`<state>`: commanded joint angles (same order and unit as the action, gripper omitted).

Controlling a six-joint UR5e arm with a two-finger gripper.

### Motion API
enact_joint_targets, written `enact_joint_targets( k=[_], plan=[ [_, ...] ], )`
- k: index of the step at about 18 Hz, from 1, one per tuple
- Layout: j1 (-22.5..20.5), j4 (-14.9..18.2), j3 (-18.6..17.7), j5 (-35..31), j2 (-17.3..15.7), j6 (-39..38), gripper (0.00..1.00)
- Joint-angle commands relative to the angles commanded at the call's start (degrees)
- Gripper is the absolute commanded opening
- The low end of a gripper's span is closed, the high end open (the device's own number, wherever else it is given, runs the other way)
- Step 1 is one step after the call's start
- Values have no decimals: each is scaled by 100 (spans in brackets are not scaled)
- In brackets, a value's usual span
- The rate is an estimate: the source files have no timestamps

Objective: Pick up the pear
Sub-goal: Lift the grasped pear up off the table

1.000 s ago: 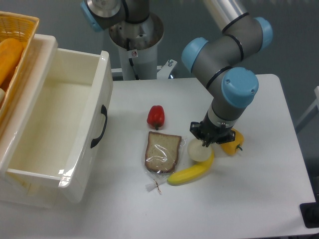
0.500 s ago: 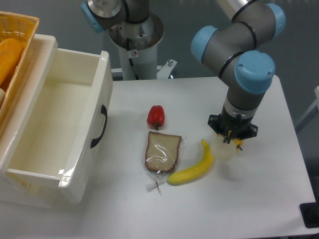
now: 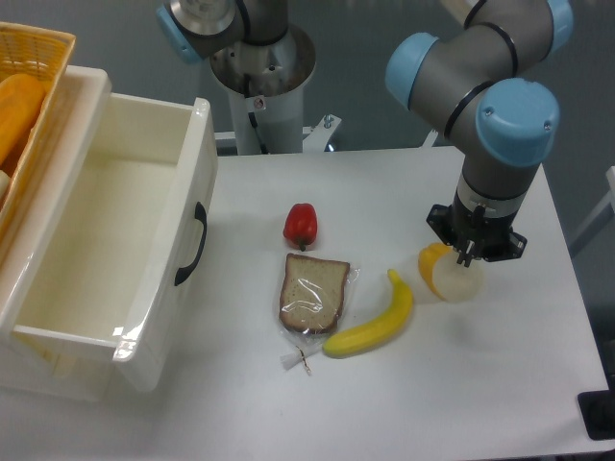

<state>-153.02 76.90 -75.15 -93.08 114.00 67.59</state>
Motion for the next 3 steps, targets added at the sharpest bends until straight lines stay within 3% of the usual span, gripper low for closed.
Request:
enact_joint_targets(
  k=[3],
  plan=[
    [0, 0, -44, 9, -26, 0, 0]
  ],
)
